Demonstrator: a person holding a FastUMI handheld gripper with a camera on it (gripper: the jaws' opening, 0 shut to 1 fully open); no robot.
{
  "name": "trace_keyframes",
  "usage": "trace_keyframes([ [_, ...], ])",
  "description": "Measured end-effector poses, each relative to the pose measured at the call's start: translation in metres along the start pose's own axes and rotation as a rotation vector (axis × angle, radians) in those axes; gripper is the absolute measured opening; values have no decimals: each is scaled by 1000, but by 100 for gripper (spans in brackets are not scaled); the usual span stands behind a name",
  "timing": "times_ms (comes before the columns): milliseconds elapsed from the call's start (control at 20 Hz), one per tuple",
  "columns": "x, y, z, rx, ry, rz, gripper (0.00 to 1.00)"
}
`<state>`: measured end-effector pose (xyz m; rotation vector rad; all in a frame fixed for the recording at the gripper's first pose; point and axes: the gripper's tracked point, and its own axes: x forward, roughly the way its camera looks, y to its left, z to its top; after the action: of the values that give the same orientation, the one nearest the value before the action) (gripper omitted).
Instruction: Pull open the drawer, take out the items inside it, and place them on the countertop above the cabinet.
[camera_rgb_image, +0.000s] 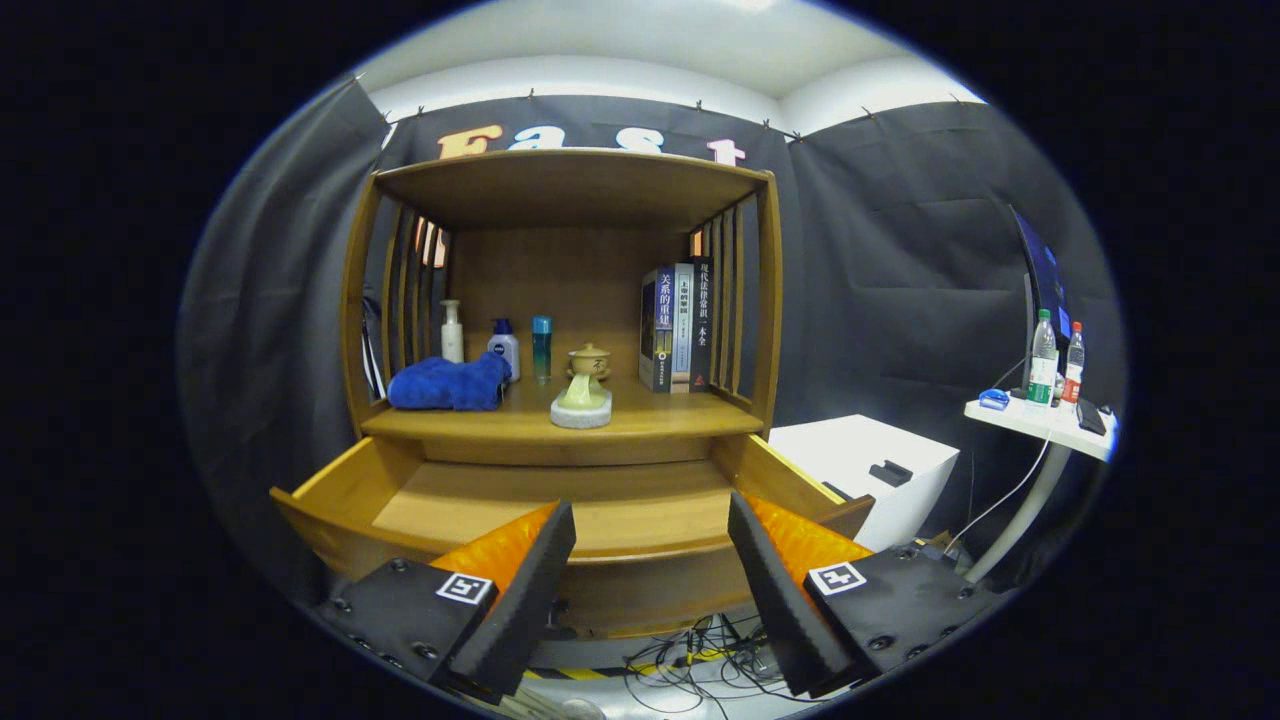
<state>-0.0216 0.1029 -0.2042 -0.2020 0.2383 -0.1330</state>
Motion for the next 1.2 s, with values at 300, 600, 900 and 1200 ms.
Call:
trace_keyframes([
  [300, -4, 5, -35, 11, 46, 25, 99],
  [600, 3, 16, -61, -7, 85, 42, 99],
  [900, 14, 27, -60, -11, 85, 62, 97],
  [1200, 33, 21, -67, 44, 112, 42, 94],
])
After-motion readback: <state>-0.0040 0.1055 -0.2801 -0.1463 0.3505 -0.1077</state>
